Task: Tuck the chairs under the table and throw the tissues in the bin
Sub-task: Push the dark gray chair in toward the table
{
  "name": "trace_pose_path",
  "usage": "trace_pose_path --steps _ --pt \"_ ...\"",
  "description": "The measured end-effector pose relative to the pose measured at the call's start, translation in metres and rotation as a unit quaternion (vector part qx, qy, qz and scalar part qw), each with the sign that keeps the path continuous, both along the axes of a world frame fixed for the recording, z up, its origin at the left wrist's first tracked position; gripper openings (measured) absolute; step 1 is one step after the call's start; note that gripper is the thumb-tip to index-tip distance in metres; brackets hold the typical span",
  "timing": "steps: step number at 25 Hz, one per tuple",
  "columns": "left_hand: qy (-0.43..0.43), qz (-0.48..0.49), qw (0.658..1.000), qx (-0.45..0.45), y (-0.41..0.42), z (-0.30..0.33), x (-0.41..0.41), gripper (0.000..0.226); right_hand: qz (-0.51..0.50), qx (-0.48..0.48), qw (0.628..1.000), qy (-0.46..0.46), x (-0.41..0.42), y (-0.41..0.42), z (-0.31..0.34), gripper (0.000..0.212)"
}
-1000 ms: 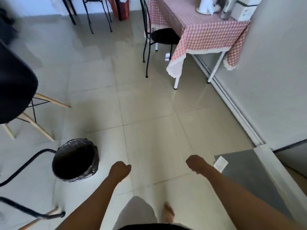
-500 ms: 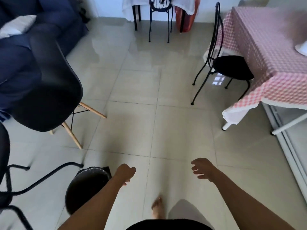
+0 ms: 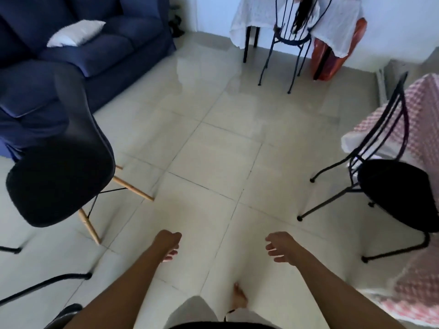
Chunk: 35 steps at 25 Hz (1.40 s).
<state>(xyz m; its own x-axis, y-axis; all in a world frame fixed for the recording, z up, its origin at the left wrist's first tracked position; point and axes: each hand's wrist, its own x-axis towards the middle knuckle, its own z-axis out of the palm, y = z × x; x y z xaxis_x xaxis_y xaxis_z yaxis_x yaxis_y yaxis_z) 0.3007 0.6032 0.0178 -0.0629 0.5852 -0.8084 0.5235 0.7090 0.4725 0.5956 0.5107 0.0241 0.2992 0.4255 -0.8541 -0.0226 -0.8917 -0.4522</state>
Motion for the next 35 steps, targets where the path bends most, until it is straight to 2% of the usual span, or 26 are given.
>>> trace_pose_path --steps 5,10,14,18,21,25,28,35 --pt "-0.052 0.111 0.992 -0.033 0.096 0.004 0.041 0.023 0.075 -0.001 0.997 -0.004 0.039 0.160 0.012 0.011" --pt "-0.054 0.192 0.979 -0.033 0.217 -0.014 0.053 0.019 0.137 -0.003 0.990 -0.027 0.045 0.330 0.002 0.012" --pt "-0.055 0.241 0.968 -0.045 0.301 -0.010 0.055 0.021 0.184 -0.025 0.983 -0.010 0.040 0.442 0.005 0.017" --pt "-0.045 0.304 0.951 -0.037 0.387 -0.003 0.052 0.022 0.247 -0.040 0.968 -0.003 0.021 0.563 0.008 0.022" --pt "-0.041 0.378 0.924 -0.035 0.440 -0.006 0.042 0.020 0.302 -0.041 0.952 -0.008 0.003 0.650 -0.003 0.018" --pt "-0.069 0.511 0.855 -0.048 0.487 -0.005 0.032 0.021 0.435 -0.018 0.900 -0.029 -0.041 0.770 -0.010 0.012" --pt "-0.093 0.603 0.791 -0.041 0.505 0.000 0.026 0.023 0.516 0.004 0.855 -0.052 -0.090 0.837 -0.006 0.012" --pt "-0.096 0.764 0.637 -0.029 0.526 -0.008 -0.011 0.025 0.669 0.023 0.743 -0.020 -0.256 0.920 0.002 0.012"
